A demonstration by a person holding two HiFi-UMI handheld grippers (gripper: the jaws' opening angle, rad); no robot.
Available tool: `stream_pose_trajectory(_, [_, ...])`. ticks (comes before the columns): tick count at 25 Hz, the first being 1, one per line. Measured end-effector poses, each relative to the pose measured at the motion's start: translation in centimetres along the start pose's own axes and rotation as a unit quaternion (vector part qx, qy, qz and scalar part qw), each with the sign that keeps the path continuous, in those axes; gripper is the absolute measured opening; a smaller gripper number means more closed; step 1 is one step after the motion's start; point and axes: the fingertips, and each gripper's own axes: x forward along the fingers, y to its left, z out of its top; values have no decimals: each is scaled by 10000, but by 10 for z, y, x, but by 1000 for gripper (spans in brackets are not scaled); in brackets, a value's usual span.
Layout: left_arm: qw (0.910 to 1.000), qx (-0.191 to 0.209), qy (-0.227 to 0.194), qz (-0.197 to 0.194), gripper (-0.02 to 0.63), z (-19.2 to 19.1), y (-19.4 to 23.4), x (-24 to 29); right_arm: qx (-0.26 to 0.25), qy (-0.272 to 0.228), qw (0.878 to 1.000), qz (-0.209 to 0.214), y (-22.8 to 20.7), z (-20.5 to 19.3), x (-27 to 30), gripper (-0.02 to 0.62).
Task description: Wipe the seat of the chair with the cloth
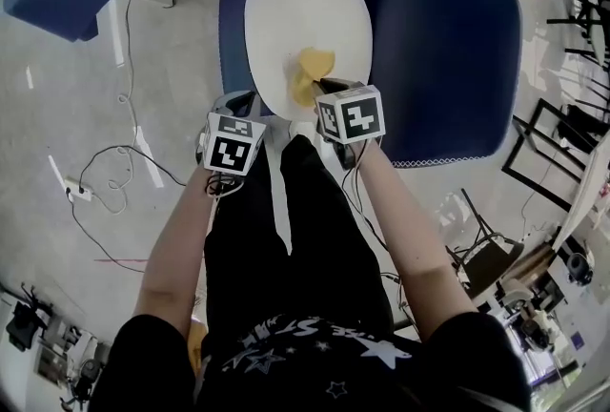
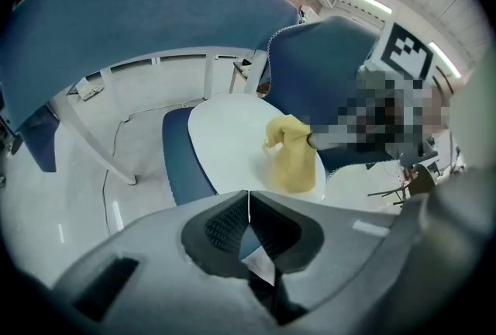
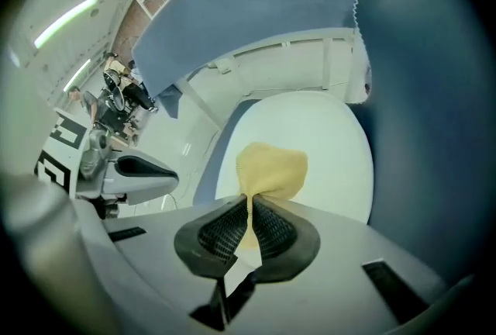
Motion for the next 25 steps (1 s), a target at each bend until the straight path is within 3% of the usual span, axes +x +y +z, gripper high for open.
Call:
stream_pose_trajectory(6, [9998,-138,49,144,21,-23,11,-12,-438,45,9959,785,66,-13,12,20])
stream_pose_trajectory(10, [9996,-196,117,158,21,-36,12,-15,-691,378,9927,913,76,-34,31,20])
stream_pose_trajectory(16, [9997,-184,150,102,21,-48,4,-7,-843,790,9929,281,43,-65,48,20])
stream_pose_trajectory(22, [9999,-53,101,-38,21,-48,-14,-1,-371,1066,9904,-793,-16,-89,27,20])
stream_pose_trajectory(25, [9999,23,59,-99,21,-45,-18,1,37,1109,9886,-1016,-32,-94,21,20])
